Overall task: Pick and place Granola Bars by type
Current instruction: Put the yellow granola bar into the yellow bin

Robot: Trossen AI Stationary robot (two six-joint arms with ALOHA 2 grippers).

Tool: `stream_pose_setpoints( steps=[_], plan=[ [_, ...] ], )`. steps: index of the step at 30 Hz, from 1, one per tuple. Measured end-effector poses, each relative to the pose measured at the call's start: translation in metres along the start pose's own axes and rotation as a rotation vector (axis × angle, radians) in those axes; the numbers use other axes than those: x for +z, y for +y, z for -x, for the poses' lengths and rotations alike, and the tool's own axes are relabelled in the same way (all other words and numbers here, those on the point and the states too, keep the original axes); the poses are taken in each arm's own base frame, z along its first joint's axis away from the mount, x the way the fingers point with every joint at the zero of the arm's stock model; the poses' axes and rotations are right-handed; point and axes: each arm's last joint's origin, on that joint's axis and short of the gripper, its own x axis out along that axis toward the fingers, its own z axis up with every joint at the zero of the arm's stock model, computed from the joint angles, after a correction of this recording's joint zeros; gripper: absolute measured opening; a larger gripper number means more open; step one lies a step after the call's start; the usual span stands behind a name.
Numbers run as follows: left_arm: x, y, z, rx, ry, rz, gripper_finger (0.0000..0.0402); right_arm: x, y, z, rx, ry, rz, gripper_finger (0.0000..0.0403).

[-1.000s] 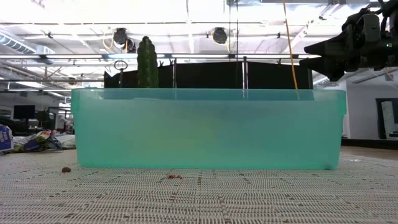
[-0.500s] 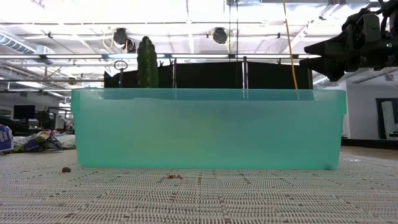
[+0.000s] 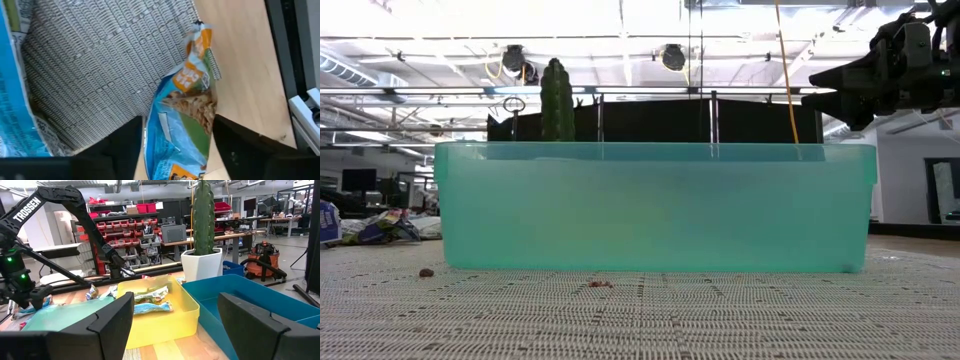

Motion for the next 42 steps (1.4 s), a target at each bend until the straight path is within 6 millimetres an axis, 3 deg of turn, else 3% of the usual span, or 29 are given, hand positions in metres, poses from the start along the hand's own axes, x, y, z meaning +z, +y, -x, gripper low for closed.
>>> stream_pose_setpoints(
  steps=[15,21,27,36,42],
  plan=[
    [0.007,0.014,0.003,0.006,-0.013,0.109,0.0038,0.000,0.000,0.000,0.000,0.000,0.000,0.0279],
    [0.014,0.034,0.012,0.017,-0.052,0.213,0.0025,0.000,0.000,0.000,0.000,0.000,0.000,0.0279],
    [0.014,0.057,0.040,0.022,-0.145,0.250,0.0024,0.000,0.000,0.000,0.000,-0.001,0.000,0.0279],
    [-0.014,0.056,0.078,-0.092,-0.106,0.193,0.0017,0.000,0.000,0.000,0.000,-0.001,0.000,0.0279],
    [-0.033,0.060,0.110,-0.137,-0.176,0.259,0.0016,0.000,0.000,0.000,0.000,0.000,0.000,0.0279]
  ],
)
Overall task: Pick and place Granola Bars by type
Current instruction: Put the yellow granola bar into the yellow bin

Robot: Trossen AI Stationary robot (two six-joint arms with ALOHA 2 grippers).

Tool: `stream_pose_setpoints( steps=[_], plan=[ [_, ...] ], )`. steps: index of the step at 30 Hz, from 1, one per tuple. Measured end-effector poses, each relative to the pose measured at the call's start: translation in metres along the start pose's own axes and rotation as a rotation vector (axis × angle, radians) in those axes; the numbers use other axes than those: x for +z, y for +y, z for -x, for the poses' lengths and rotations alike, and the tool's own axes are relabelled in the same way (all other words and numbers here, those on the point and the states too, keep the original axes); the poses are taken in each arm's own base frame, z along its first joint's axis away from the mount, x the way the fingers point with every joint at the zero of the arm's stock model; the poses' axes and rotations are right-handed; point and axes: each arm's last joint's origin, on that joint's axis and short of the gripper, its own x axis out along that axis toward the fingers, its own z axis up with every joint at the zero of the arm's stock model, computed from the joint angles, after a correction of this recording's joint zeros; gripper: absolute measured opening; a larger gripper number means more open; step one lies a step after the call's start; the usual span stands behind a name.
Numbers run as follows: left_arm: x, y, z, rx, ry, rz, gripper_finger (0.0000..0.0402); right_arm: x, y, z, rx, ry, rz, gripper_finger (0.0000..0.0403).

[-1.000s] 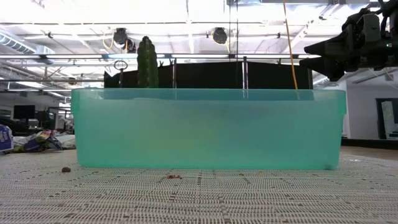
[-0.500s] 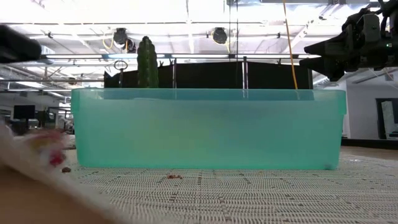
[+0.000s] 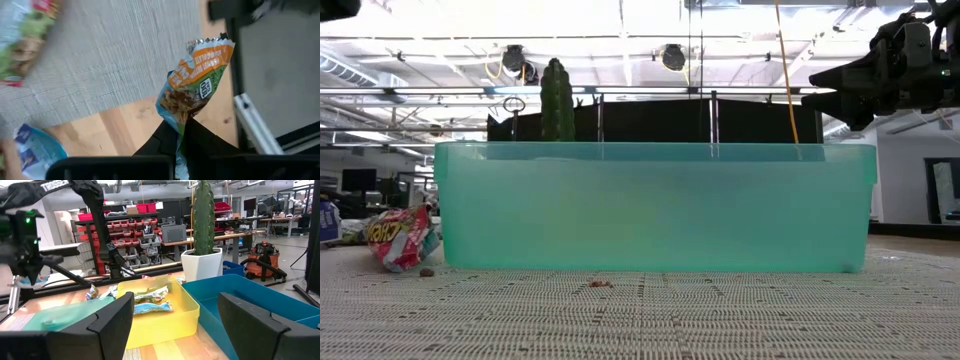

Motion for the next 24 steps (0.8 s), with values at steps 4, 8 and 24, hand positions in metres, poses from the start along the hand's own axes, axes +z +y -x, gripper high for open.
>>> stream_pose_setpoints(
  steps=[4,8,24],
  plan=[
    [0.000,0.014,0.022,-0.013,-0.078,0.074,0.0015,0.000,0.000,0.000,0.000,0.000,0.000,0.0279],
    [0.005,0.027,0.042,-0.027,-0.140,0.125,0.0015,0.000,0.000,0.000,0.000,0.000,0.000,0.0279],
    [0.042,0.082,0.153,-0.076,-0.551,0.429,0.0014,0.000,0.000,0.000,0.000,0.000,0.000,0.0279]
  ],
)
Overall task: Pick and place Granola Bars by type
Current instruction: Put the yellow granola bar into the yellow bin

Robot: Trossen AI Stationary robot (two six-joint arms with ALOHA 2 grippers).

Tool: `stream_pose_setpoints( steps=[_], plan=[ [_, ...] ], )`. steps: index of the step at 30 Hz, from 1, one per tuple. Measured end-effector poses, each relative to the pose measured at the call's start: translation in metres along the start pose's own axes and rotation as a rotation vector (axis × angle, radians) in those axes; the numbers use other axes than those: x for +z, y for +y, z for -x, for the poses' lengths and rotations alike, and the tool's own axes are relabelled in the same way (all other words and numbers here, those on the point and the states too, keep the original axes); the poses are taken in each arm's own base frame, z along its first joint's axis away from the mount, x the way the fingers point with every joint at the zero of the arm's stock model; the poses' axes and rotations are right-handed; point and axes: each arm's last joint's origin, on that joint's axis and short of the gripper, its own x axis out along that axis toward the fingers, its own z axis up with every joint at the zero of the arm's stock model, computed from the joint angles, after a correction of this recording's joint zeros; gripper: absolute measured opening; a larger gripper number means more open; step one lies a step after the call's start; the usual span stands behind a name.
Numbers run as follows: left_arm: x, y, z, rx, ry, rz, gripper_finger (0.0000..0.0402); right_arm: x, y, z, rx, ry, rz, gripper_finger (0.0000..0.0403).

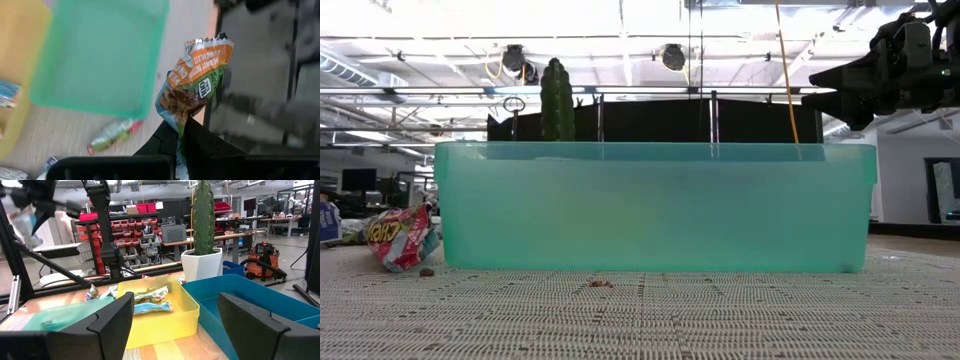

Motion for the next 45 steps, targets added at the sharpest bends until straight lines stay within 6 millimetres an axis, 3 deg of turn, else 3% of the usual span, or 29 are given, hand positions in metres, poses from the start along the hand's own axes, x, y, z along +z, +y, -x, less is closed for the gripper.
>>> stream_pose_setpoints(
  steps=[7,19,26,39,45],
  plan=[
    [0.040,0.012,0.020,-0.052,-0.233,0.191,0.0014,0.000,0.000,0.000,0.000,0.001,0.000,0.0279],
    [0.113,0.021,0.005,-0.008,-0.404,0.340,0.0014,0.000,0.000,0.000,0.000,0.000,0.000,0.0279],
    [0.150,0.062,-0.004,0.131,-0.571,0.500,0.0014,0.000,0.000,0.000,0.000,0.000,0.000,0.0279],
    [0.178,0.141,-0.036,0.307,-0.610,0.759,0.0014,0.000,0.000,0.000,0.000,-0.001,0.000,0.0279],
    [0.170,0.168,-0.061,0.312,-0.507,0.886,0.0014,0.000,0.000,0.000,0.000,0.000,0.000,0.0279]
  ],
)
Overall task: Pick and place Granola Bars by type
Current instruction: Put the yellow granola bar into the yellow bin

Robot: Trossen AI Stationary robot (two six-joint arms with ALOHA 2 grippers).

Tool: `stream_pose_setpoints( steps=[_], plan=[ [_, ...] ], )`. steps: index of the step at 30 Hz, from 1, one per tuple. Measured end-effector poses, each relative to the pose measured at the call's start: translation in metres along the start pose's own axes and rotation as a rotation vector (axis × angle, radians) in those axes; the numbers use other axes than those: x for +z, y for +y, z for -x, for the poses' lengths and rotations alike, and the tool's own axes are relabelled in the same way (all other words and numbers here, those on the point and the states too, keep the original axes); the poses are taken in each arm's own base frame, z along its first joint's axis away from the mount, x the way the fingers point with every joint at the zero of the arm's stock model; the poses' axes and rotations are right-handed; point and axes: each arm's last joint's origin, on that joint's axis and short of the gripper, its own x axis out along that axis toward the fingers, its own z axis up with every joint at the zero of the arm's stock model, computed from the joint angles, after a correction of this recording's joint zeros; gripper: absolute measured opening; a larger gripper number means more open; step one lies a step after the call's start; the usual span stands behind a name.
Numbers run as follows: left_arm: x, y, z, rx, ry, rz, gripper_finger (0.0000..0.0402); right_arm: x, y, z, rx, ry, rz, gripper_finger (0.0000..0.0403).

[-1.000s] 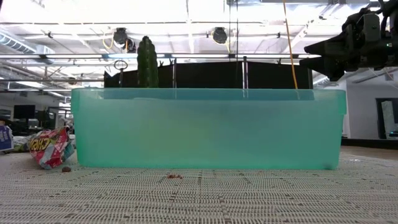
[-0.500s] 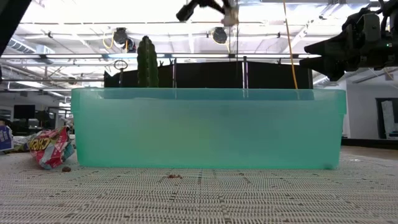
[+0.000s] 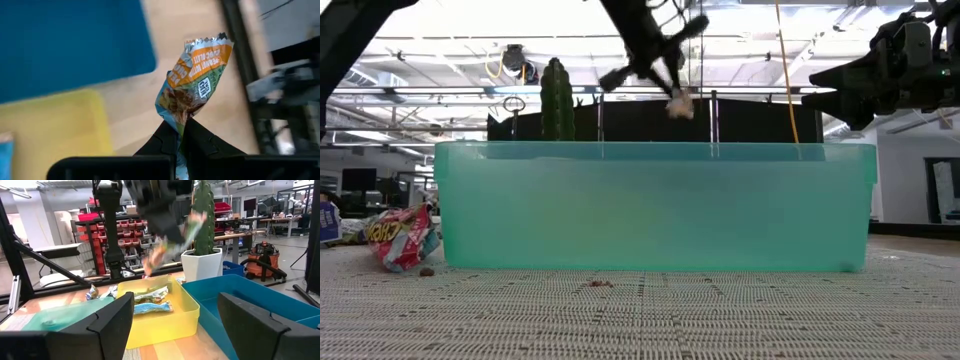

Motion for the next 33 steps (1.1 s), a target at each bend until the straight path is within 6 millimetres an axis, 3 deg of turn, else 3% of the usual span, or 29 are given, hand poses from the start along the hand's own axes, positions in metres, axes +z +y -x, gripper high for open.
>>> stream_pose_setpoints(
  steps=[6,18,33],
  plan=[
    [-0.016,0.027,-0.021,0.097,0.089,0.024,0.0013,0.000,0.000,0.000,0.000,0.000,0.000,0.0279],
    [-0.038,0.086,-0.035,0.272,0.174,0.074,0.0013,0.000,0.000,0.000,0.000,-0.002,0.000,0.0279],
    [-0.063,0.128,-0.065,0.333,0.225,0.146,0.0013,0.000,0.000,0.000,0.000,0.000,0.000,0.0279]
  ],
)
